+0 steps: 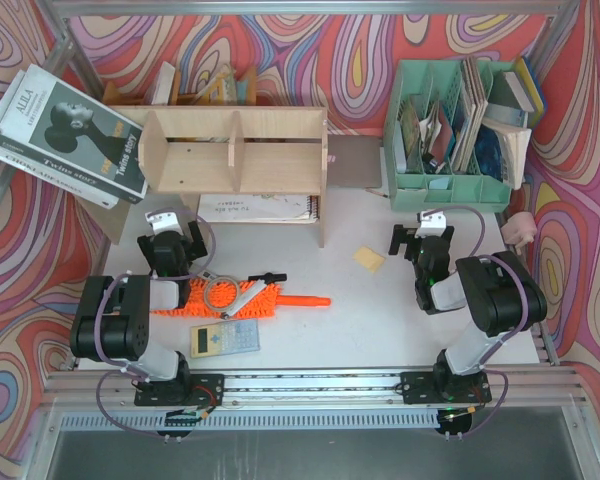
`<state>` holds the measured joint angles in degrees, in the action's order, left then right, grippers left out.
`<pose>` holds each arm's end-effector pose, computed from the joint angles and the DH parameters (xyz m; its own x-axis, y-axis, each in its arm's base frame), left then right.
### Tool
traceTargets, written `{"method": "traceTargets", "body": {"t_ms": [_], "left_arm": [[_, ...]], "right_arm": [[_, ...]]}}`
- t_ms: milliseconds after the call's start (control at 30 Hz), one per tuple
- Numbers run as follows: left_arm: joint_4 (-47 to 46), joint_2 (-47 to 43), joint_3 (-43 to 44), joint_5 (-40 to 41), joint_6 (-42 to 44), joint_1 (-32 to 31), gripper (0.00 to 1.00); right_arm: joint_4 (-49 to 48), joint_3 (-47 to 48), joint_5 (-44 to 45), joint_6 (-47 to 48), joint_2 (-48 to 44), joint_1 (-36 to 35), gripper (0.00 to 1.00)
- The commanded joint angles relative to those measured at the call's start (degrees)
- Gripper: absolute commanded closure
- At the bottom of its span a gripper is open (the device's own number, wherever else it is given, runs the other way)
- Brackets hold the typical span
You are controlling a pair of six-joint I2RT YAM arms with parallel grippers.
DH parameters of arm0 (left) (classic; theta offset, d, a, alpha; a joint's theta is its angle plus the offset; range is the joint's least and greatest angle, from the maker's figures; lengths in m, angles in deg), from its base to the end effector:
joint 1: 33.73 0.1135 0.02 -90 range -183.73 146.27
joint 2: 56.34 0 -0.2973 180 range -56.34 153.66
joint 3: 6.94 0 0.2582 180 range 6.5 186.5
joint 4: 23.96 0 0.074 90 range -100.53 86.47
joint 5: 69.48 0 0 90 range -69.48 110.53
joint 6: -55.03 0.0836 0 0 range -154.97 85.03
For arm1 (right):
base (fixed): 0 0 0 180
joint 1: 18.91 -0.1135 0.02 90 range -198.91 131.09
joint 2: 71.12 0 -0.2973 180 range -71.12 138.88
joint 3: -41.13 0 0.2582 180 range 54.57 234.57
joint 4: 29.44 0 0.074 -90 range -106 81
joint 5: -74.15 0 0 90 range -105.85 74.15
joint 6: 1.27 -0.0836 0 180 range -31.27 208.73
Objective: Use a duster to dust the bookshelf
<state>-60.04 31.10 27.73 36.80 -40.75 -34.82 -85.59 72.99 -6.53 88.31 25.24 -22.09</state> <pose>0.3111 0.0175 0.1606 -0.2605 -0.0917 -0.9611 -0.2779 0.9605 -0.0164 0.3192 0.0042 0.1532 -0.1442 -0.0008 -0.9895 0.1063 0.9942 -0.0163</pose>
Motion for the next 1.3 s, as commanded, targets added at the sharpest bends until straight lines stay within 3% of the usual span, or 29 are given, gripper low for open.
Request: {"method": "traceTargets", "body": {"t_ms": [0, 300, 400, 500, 667, 767, 900, 1067, 1267], "left_arm": [[-1.7, 0.3, 0.1, -0.5, 0.4, -0.2, 0.02], [-5.0, -0.9, -2.4, -0.6, 0.6, -0.3, 0.02], [-11.8, -4.8, -7.6, 1.8, 1.7, -1.7, 0.02], [-10.6, -13.5, -9.9, 6.8, 5.1, -5.9, 0.02], [11.4, -34.1, -7.3, 14.7, 6.0, -12.3, 0.02], [22.8, -46.9, -5.8, 15.5, 3.6, -13.3, 0.02], [40.6, -58.1, -0.6, 13.8, -2.9, -13.4, 0.02], [56.3, -64.2, 6.7, 9.2, -8.8, -13.4, 0.02], [74.4, -63.1, 19.4, 13.1, -21.3, -13.4, 0.02]], "right_arm": [[-1.7, 0.7, -0.1, 0.1, 0.1, 0.1, 0.01], [-1.7, 0.7, -0.1, 0.1, 0.1, 0.1, 0.01], [-1.8, 0.7, -0.1, 0.0, 0.2, 0.2, 0.01], [-1.9, 0.6, 0.0, 0.1, 0.1, 0.1, 0.01], [-1.5, 0.5, -2.7, 1.5, -0.7, 0.1, 0.01], [0.1, 0.6, -2.3, 1.3, -2.5, 0.1, 0.01], [12.9, 4.6, -0.9, 1.2, -8.2, 0.0, 0.01], [21.0, 4.8, -2.8, -3.0, -19.2, 0.0, 0.01], [46.7, 14.7, -6.1, -19.9, -29.0, -0.1, 0.01]]}}
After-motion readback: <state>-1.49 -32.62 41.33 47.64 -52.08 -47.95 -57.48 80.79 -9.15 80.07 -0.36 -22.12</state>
